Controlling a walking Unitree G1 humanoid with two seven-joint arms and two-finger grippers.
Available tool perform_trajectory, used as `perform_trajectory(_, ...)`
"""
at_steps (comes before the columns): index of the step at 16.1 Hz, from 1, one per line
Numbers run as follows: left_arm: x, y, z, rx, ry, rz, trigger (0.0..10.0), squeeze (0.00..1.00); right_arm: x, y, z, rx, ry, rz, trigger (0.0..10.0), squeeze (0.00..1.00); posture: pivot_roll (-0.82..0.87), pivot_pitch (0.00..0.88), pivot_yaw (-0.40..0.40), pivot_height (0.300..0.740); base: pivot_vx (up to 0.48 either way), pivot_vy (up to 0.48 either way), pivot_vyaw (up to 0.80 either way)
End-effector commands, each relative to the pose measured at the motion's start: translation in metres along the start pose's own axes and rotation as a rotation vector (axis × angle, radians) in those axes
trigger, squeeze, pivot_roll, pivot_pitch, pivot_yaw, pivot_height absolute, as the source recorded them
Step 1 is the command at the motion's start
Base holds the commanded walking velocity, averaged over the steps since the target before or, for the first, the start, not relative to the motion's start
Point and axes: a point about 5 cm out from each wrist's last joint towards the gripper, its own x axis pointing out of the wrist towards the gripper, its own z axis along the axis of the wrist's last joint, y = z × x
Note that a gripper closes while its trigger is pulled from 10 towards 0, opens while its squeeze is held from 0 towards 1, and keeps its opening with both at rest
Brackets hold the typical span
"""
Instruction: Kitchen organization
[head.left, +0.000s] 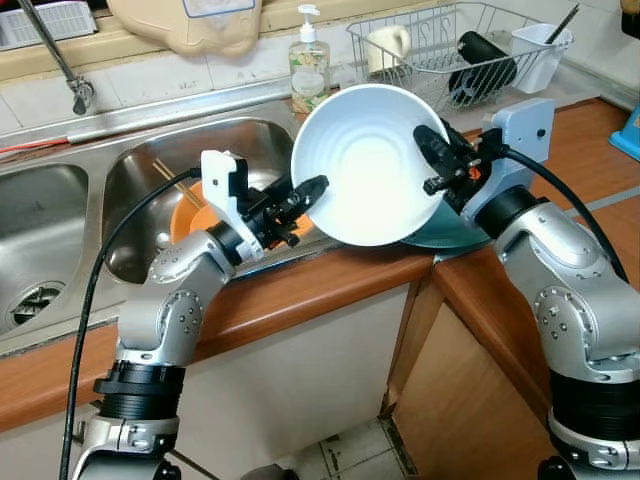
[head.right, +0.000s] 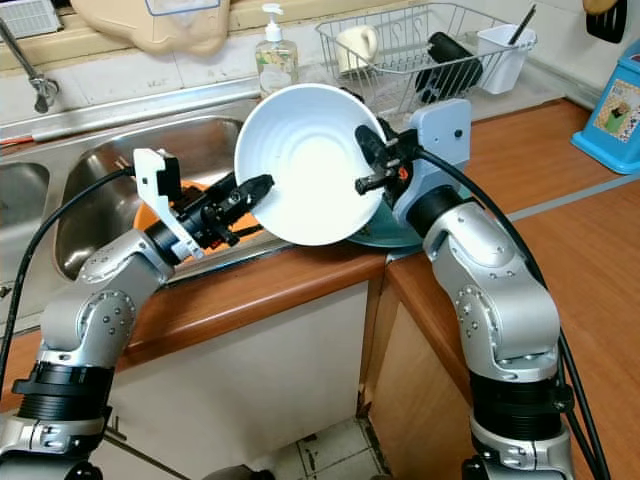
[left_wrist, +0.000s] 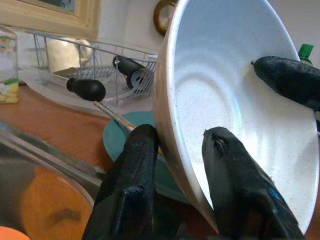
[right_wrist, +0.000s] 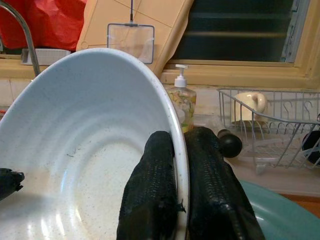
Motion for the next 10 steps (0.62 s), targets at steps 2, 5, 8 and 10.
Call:
perform_trajectory(2, -0.004, 0.002, 0.000, -0.004, 0.003, 0.009, 0.0, 0.00, 0.001, 0.000, 0.012, 0.000, -0.051, 0.002, 0.0, 0.00, -0.17, 0.000, 0.124, 0.740, 0.000, 0.000, 0.00)
perform_trajectory(5, -0.004, 0.006, -0.006, 0.005, 0.050, 0.043, 0.0, 0.00, 0.002, 0.001, 0.014, -0.004, -0.056, 0.008, 0.0, 0.00, -0.17, 0.000, 0.124, 0.740, 0.000, 0.000, 0.00)
perform_trajectory(8, -0.004, 0.011, -0.010, 0.028, 0.084, 0.099, 0.0, 0.00, 0.003, 0.004, 0.012, -0.027, -0.047, 0.021, 0.0, 0.00, -0.17, 0.000, 0.121, 0.740, 0.000, 0.000, 0.00)
perform_trajectory(10, -0.003, 0.012, -0.011, 0.084, 0.116, 0.121, 0.0, 0.00, 0.004, 0.008, 0.011, -0.036, -0.044, 0.035, 0.0, 0.00, -0.17, 0.000, 0.118, 0.740, 0.000, 0.000, 0.00)
